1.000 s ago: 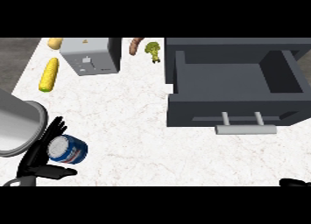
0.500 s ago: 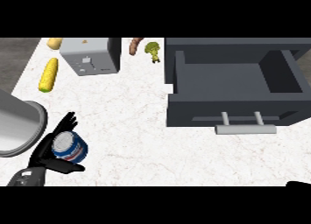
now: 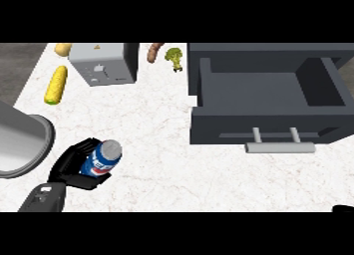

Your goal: Pick up the can, place it into the drawer and close the drawer

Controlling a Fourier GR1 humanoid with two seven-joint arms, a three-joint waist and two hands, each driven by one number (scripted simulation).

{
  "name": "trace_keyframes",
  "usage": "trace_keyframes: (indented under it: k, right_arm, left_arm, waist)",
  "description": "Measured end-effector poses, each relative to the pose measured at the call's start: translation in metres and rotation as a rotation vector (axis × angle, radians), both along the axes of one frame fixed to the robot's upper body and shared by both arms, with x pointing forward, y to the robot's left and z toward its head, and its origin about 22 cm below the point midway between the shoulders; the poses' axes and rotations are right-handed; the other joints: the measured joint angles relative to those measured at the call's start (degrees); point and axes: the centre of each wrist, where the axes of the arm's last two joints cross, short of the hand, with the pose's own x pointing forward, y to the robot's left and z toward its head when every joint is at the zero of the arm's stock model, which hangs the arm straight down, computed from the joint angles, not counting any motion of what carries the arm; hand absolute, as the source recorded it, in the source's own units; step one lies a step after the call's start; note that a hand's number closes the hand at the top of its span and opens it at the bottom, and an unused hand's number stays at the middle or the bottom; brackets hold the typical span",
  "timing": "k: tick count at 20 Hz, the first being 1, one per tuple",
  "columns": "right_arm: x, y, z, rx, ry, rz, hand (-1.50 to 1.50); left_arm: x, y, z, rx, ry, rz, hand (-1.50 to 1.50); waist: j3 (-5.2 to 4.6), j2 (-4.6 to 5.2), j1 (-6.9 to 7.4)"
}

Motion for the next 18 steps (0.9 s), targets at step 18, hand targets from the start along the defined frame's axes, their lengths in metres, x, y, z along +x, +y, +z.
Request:
trace_keyframes:
  k: [18]
  right_arm:
    - [-0.001, 0.009, 0.007, -0.02, -0.015, -0.019, -1.5]
  left_arm:
    - [0.094, -0.116, 0.052, -0.11, -0.13, 0.294, 1.5]
  waist:
    - [-0.01, 0.07, -0.33]
